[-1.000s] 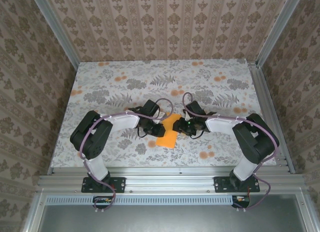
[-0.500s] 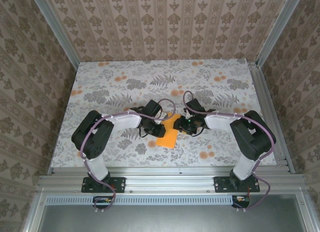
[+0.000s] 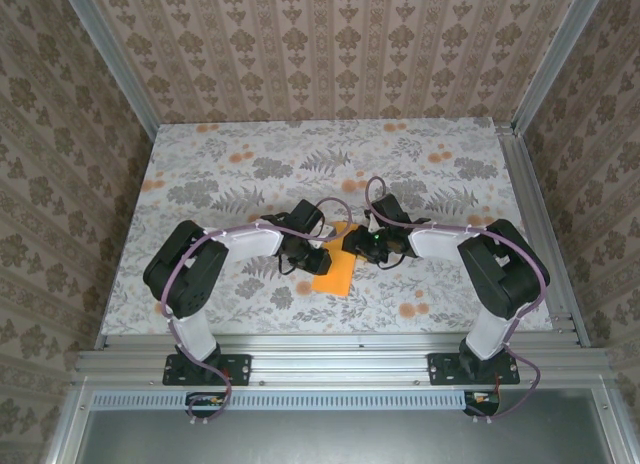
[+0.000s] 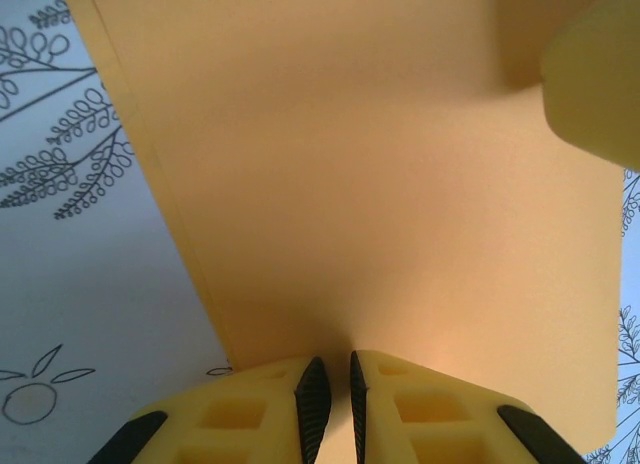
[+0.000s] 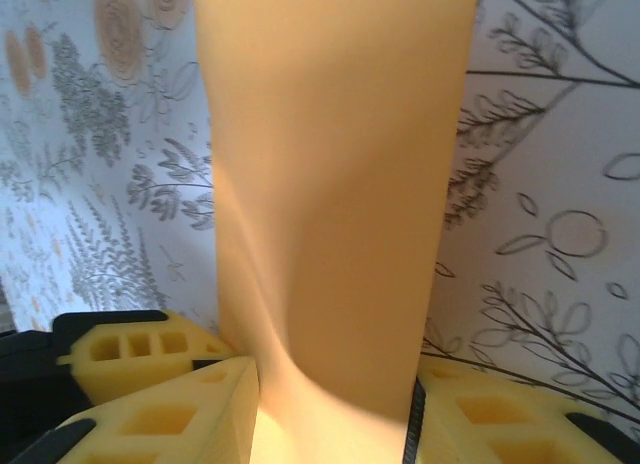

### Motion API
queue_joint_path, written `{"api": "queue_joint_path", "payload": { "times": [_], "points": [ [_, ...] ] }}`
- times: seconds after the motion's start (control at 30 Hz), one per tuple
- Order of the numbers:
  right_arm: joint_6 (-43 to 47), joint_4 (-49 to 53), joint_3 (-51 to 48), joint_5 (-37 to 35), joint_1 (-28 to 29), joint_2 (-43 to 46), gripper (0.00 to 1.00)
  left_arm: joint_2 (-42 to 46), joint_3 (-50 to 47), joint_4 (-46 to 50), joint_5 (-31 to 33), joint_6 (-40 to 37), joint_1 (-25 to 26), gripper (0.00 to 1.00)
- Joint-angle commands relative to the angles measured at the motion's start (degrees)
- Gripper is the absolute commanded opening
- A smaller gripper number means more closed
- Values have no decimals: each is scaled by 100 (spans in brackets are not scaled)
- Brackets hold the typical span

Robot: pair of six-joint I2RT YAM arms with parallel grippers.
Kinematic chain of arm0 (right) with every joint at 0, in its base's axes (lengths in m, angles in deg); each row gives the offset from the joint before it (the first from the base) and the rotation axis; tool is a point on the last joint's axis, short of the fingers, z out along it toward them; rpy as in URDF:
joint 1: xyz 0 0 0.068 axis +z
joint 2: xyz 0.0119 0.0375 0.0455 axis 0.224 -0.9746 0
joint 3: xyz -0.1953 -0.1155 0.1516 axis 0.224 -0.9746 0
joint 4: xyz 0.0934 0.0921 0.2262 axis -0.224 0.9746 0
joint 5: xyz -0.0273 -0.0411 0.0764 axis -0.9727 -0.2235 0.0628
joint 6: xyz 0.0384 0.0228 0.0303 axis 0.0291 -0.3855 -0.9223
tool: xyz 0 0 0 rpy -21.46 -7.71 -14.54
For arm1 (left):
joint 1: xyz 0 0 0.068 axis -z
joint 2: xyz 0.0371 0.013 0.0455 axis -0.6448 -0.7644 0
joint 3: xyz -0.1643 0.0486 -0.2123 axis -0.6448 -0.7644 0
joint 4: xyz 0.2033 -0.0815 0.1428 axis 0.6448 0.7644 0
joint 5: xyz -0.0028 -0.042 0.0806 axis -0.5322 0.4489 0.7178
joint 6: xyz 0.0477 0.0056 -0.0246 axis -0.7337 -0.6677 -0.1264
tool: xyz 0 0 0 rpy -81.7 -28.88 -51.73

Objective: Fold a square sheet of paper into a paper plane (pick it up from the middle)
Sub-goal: Pick up the paper from the center of the table.

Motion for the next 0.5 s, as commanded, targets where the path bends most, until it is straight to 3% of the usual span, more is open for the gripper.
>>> {"api": "queue_joint_path", "payload": {
  "times": [0.0,0.23,0.47],
  "points": [
    [-143,-299,-10,174,-34,-67,43,-559,-273,229,446,-208,63,21],
    [-86,-345,157,248,-67,-308,36,-529,-307,178,387,-168,70,21],
    [-43,-433,123,322,-69,-307,20,-377,-309,13,41,24,22,21]
  ]
}}
